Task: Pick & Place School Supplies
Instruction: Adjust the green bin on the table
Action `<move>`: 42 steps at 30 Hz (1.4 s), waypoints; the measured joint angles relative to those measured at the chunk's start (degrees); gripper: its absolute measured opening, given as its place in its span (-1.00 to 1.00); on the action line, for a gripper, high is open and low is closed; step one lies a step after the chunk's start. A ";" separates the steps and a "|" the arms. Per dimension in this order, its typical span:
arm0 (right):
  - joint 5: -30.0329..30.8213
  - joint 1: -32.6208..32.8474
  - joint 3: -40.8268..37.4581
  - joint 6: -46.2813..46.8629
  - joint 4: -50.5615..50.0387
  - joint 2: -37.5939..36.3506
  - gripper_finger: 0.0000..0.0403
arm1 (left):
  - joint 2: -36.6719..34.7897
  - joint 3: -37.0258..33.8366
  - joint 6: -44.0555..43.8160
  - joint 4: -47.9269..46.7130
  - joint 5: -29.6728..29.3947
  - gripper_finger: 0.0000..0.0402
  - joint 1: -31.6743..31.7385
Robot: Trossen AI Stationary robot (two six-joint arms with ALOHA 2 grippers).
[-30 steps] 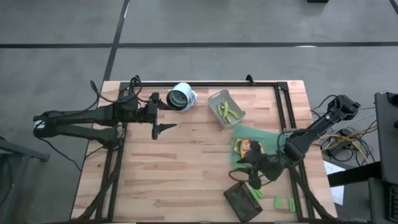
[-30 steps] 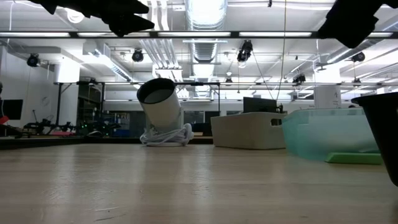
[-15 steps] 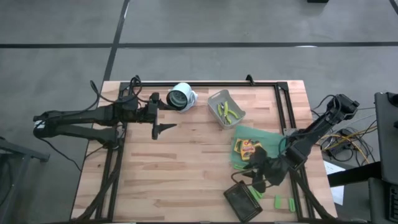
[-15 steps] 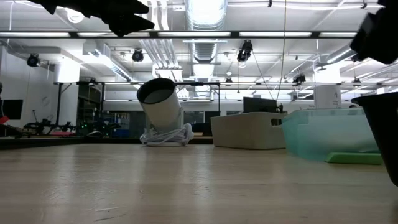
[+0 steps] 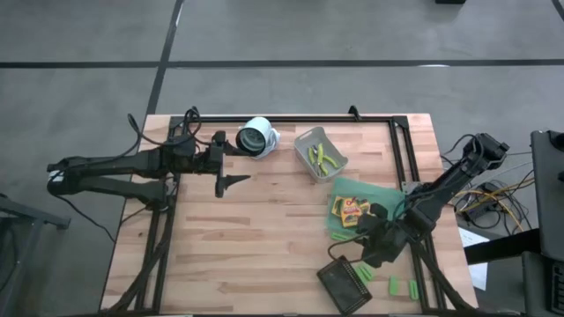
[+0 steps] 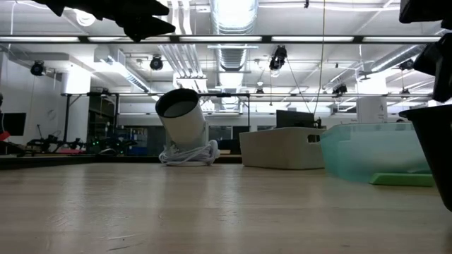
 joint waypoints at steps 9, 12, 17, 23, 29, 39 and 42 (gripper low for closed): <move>-0.07 0.00 -0.62 1.58 -3.73 0.25 -0.41 | 0.00 0.00 -0.01 0.00 0.00 0.63 0.00; -1.17 0.00 -1.26 1.75 -3.17 0.24 -0.42 | 0.00 0.00 0.01 0.00 0.00 0.63 0.00; -1.57 0.00 -2.50 2.98 -2.86 0.24 -0.39 | 0.00 0.00 0.01 0.00 0.00 0.63 0.00; -2.63 -0.02 -3.95 3.47 -2.58 0.24 -0.36 | 0.00 0.00 0.01 -0.01 0.00 0.63 0.00; -4.47 -0.01 -4.98 3.52 -2.20 0.24 -0.42 | 0.00 0.00 0.01 -0.01 0.00 0.63 0.00; -3.67 -0.04 -7.41 11.47 -1.70 0.26 -0.55 | 0.00 0.00 -0.01 0.00 -0.01 0.63 0.00; -2.53 -0.09 -7.43 10.06 -1.65 0.26 -0.58 | 0.00 0.00 0.01 0.00 0.00 0.63 0.00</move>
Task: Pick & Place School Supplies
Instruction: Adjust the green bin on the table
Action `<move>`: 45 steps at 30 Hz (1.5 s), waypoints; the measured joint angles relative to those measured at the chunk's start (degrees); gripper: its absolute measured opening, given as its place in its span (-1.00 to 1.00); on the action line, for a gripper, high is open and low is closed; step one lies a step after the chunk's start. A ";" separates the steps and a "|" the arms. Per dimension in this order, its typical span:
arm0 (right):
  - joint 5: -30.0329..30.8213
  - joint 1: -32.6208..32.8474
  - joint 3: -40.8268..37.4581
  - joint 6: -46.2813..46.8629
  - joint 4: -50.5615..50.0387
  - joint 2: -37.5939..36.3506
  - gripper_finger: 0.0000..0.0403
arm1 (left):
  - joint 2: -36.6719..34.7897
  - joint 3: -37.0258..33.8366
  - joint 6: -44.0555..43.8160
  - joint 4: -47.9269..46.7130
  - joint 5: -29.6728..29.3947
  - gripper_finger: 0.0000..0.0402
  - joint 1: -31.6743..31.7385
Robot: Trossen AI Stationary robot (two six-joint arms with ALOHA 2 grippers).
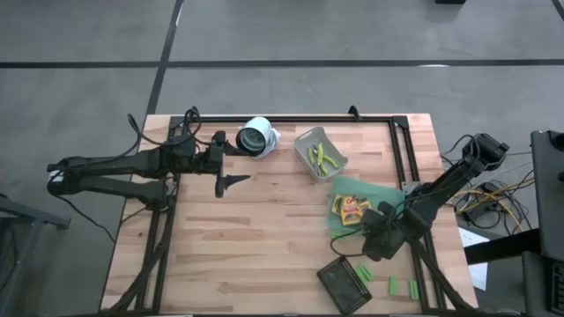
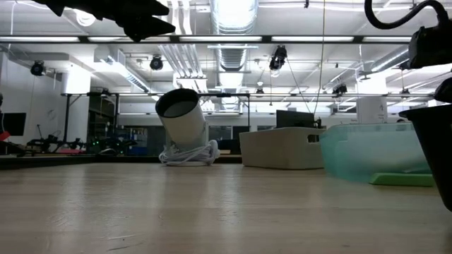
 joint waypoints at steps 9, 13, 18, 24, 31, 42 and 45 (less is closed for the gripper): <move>6.15 -0.92 0.00 -0.82 -0.22 0.00 -0.70 | 0.00 0.00 0.00 0.00 0.00 0.63 0.00; 6.43 -2.63 0.00 -0.82 -0.63 0.00 -0.73 | 0.00 0.00 0.00 0.00 0.00 0.63 0.00; 6.63 -5.74 0.00 -0.82 -1.58 0.00 -0.73 | 0.00 0.00 0.00 0.00 0.00 0.63 0.00; 6.60 -9.86 0.00 -1.02 -1.91 0.00 -0.73 | 0.00 0.00 0.00 0.00 0.00 0.63 0.00; 7.72 -14.54 0.00 -1.29 -3.97 0.00 -0.73 | 0.00 0.00 -0.01 -0.01 0.00 0.63 0.00; 8.98 -21.46 0.02 -1.22 -5.93 -0.09 -0.73 | 0.00 -0.01 -0.01 -0.01 0.00 0.63 0.00; 9.05 -22.76 0.02 -1.23 -5.92 -0.09 -0.73 | 0.00 0.00 0.00 0.00 0.00 0.63 0.00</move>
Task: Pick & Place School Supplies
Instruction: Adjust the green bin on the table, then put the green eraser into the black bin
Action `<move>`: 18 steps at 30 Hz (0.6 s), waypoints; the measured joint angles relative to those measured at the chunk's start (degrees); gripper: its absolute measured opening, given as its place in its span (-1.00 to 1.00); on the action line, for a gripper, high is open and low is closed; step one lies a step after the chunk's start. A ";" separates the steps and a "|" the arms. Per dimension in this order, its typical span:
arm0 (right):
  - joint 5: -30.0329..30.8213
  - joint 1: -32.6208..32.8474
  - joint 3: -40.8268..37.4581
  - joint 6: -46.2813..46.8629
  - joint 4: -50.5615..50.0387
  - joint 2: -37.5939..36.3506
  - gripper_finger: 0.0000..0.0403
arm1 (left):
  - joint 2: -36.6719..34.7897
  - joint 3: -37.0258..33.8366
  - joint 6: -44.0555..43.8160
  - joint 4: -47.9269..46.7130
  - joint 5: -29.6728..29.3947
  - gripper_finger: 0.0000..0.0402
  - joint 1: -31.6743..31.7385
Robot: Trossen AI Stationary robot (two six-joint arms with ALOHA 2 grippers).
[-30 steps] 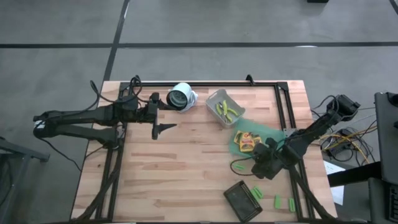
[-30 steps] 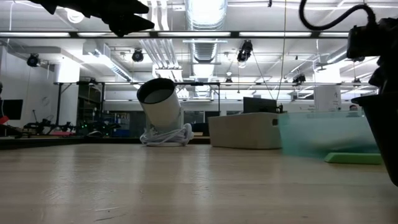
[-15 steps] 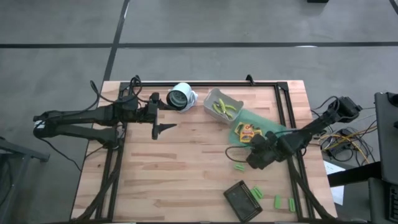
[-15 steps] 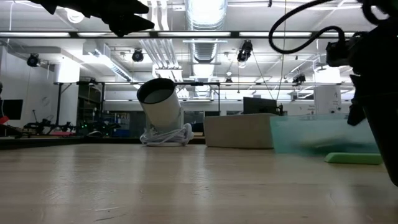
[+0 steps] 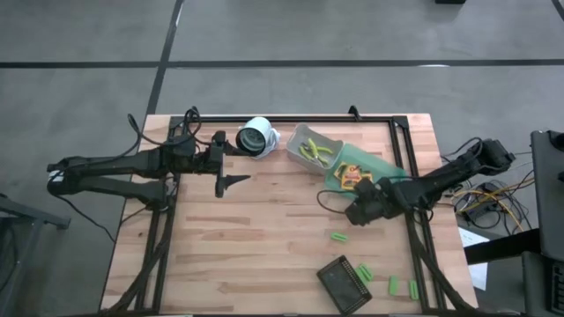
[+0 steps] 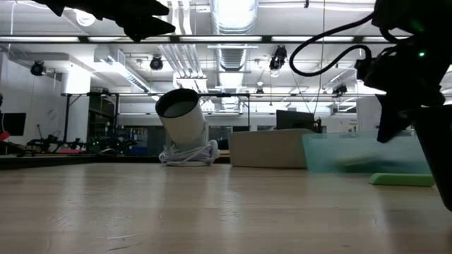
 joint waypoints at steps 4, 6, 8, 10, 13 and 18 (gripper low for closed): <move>-0.04 -0.37 0.53 0.50 -0.03 -0.07 -0.73 | 0.00 0.00 -0.01 0.00 0.00 0.63 0.00; 0.02 -0.35 1.62 0.28 -0.10 -0.30 -0.73 | 0.00 0.00 -0.02 -0.01 0.00 0.63 0.00; 0.13 -0.32 3.31 -0.45 -1.28 -0.59 -0.73 | 0.00 0.00 -0.01 0.00 0.00 0.63 0.00; 0.13 -0.30 5.15 -1.60 -3.41 -0.88 -0.73 | 0.00 0.00 -0.02 0.00 0.00 0.63 0.00; 0.13 -0.30 8.14 -2.68 -6.07 -1.14 -0.73 | 0.00 0.00 -0.01 -0.02 0.00 0.63 0.00; 0.04 0.76 14.69 -6.95 -7.79 -1.59 -0.73 | 0.00 0.00 0.00 0.00 0.00 0.63 0.00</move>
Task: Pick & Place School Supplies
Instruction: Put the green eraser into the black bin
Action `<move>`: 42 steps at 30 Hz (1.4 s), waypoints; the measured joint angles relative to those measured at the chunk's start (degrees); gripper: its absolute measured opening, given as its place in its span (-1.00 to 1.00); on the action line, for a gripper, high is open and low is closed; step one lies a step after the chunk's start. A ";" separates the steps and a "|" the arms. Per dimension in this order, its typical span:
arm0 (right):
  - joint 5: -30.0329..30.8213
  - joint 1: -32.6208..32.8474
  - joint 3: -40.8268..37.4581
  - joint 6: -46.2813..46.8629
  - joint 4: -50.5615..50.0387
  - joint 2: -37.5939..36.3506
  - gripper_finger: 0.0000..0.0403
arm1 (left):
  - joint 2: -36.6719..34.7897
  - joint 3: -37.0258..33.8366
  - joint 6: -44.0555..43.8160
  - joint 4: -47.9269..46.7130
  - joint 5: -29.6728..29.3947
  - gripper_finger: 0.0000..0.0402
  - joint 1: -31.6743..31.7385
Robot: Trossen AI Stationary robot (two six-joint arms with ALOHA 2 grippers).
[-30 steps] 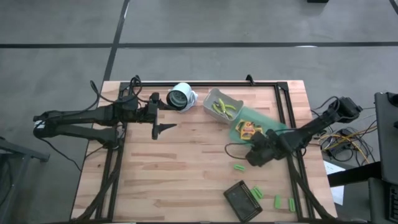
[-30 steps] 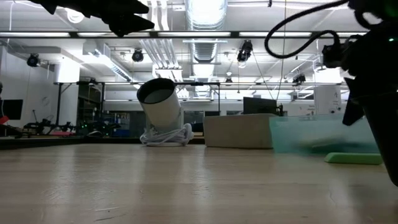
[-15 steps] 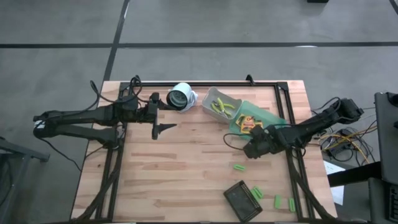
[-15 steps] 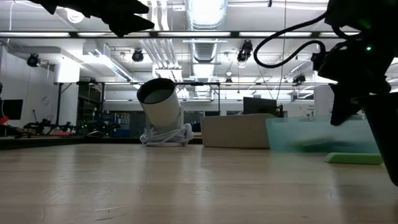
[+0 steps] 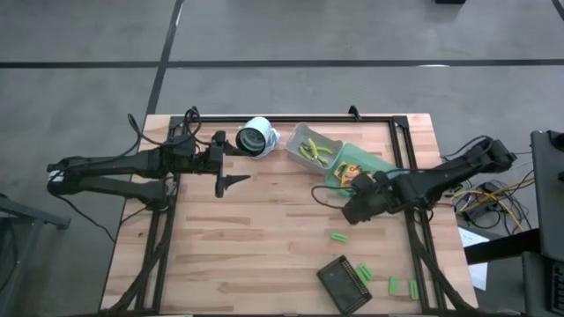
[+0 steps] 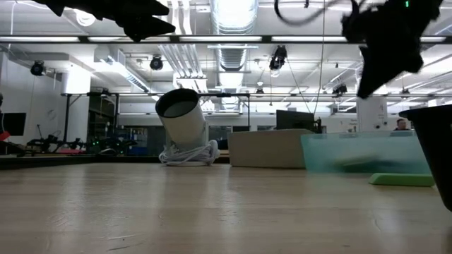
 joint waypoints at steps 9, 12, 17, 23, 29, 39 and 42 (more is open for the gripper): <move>-0.14 5.67 11.88 -8.64 1.28 0.04 -0.73 | 0.00 0.00 -0.02 -0.01 0.00 0.63 0.00; -0.15 8.33 13.32 -9.36 2.37 0.04 -0.73 | -0.01 0.00 -0.01 0.00 0.00 0.63 0.00; 0.03 12.77 11.32 -7.36 6.65 0.08 -0.59 | -0.02 0.00 0.00 0.00 0.00 0.63 0.00; 2.64 16.46 3.47 -0.51 16.11 0.13 -0.24 | 0.00 0.00 -0.01 -0.01 0.00 0.63 0.00; 3.04 17.71 -4.46 -3.44 25.86 0.13 0.25 | -0.02 0.00 0.00 0.00 0.00 0.63 0.00; 2.60 17.76 -14.15 -5.91 34.58 0.13 0.39 | -0.02 0.00 -0.02 0.00 0.00 0.63 0.00; 2.62 17.82 -16.42 -5.76 38.32 0.13 0.32 | -0.02 0.00 -0.01 0.00 0.00 0.63 0.00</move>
